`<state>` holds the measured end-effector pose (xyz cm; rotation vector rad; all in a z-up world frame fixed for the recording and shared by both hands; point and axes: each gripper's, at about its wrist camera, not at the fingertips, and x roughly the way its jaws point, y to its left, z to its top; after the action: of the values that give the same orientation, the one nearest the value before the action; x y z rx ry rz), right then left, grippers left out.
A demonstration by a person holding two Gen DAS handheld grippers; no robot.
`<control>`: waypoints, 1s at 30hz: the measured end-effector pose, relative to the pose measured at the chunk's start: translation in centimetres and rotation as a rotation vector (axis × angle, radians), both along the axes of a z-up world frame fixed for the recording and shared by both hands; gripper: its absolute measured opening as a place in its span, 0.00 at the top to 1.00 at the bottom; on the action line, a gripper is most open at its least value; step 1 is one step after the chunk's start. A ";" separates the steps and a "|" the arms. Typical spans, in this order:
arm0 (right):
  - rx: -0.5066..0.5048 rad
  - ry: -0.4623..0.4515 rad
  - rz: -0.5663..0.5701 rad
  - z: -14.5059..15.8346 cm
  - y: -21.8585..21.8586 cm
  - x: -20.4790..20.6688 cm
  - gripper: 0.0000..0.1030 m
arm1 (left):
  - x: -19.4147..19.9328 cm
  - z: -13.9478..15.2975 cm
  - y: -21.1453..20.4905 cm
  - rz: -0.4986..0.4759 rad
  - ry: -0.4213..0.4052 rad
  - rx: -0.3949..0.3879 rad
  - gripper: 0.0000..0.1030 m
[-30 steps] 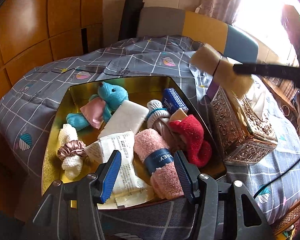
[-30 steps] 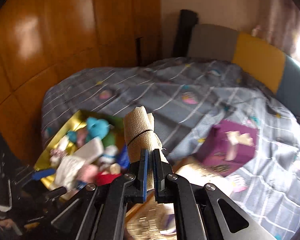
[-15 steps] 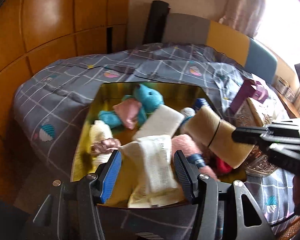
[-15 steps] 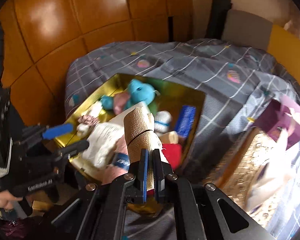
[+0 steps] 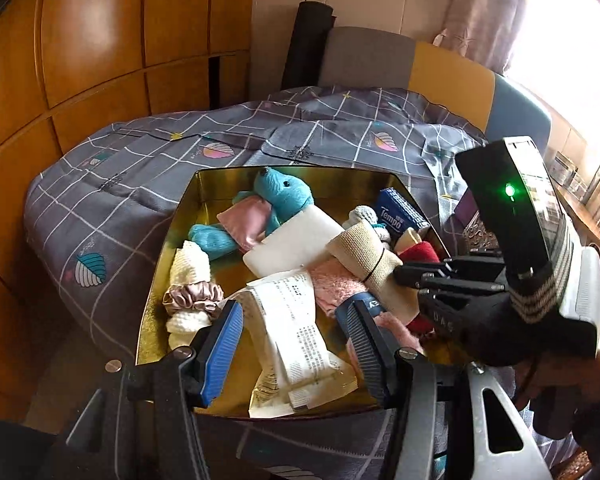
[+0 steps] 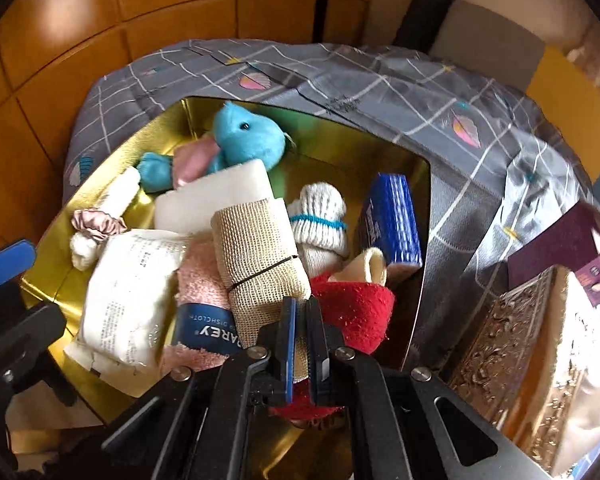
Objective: Organize soft objects
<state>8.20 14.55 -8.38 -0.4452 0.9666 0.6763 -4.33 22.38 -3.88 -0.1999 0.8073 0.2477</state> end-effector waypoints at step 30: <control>0.148 -0.365 -0.201 5.9 -5.8 -7.2 0.26 | 0.1 2.2 -2.2 0.036 -0.065 0.052 0.46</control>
<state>0.96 8.71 -2.52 -0.3202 0.6014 0.4596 -4.25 20.19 -1.64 -0.1729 0.7325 0.2941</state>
